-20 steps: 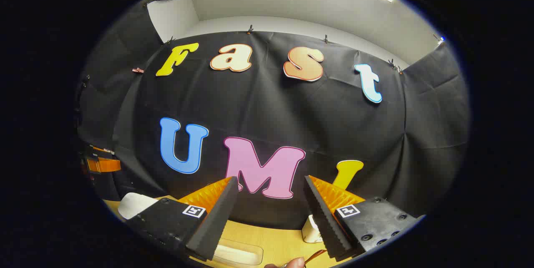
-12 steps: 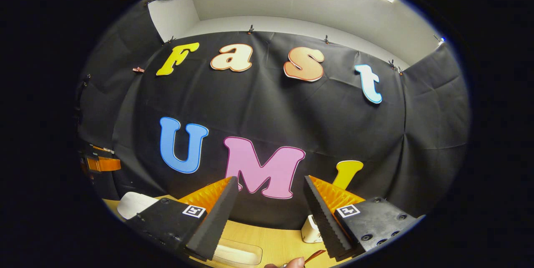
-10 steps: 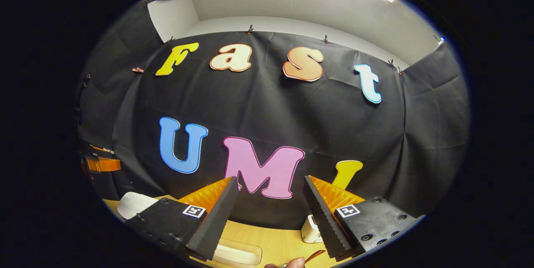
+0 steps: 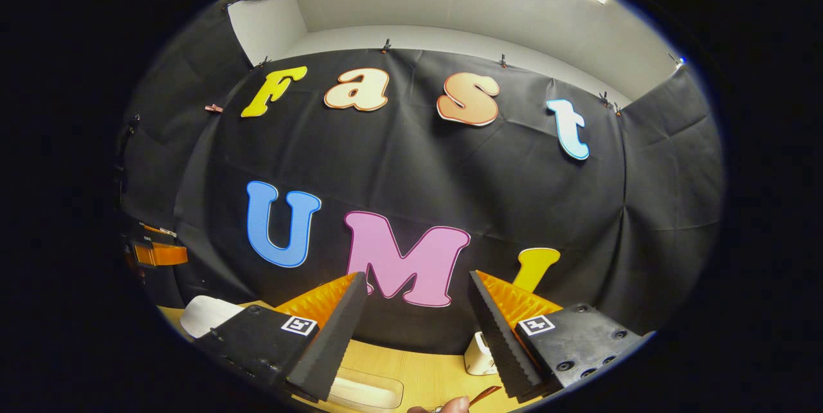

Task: Close the left gripper, press the button to open the rice cooker; take a wooden spoon from the chopstick holder with the right hand, scoop a spoonful of rice and pour it into the rice cooker, then put the wooden spoon back into the chopstick holder.

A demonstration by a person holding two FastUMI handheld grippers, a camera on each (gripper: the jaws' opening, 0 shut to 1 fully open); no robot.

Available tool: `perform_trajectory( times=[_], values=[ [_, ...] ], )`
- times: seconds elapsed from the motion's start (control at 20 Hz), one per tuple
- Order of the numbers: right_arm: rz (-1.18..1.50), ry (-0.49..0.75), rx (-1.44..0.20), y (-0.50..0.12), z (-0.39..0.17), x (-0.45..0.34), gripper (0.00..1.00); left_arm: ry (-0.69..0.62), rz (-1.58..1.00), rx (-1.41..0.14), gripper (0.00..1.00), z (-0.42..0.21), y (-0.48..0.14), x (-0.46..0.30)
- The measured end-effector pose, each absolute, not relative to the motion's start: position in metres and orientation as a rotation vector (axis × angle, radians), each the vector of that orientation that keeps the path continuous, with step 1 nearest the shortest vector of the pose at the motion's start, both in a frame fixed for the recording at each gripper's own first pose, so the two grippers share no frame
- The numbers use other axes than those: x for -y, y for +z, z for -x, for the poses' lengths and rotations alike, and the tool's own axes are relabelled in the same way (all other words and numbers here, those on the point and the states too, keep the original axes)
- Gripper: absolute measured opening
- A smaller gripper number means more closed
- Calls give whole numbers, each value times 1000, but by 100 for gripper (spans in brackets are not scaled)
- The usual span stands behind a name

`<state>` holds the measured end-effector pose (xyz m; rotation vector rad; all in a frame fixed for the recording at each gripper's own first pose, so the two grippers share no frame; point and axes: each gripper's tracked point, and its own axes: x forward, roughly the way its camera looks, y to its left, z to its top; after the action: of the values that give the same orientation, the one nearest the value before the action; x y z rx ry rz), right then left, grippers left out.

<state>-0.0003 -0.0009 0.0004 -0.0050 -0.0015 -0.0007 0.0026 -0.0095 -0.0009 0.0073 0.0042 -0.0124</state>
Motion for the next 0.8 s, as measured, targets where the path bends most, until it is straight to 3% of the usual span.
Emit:
perform_trajectory(
  times=[0.2, 0.3, 0.55, 0.65, 0.8],
  values=[
    [9, 5, -9, -2, -1, 1, 97, -29, 8, -32, 95, -3, -5, 19],
    [8, 10, -15, -2, -1, 2, 97, -27, 33, -46, 87, -4, -6, 24],
    [18, 17, -21, -9, -5, 21, 97, 16, 37, -107, 0, -7, -27, 25],
    [6, 20, -26, -12, -8, 27, 98, 17, 44, -169, 5, -12, -51, 28],
    [5, 20, -37, -18, -11, 40, 97, 24, 62, -277, 5, -15, -98, 33]
  ],
)
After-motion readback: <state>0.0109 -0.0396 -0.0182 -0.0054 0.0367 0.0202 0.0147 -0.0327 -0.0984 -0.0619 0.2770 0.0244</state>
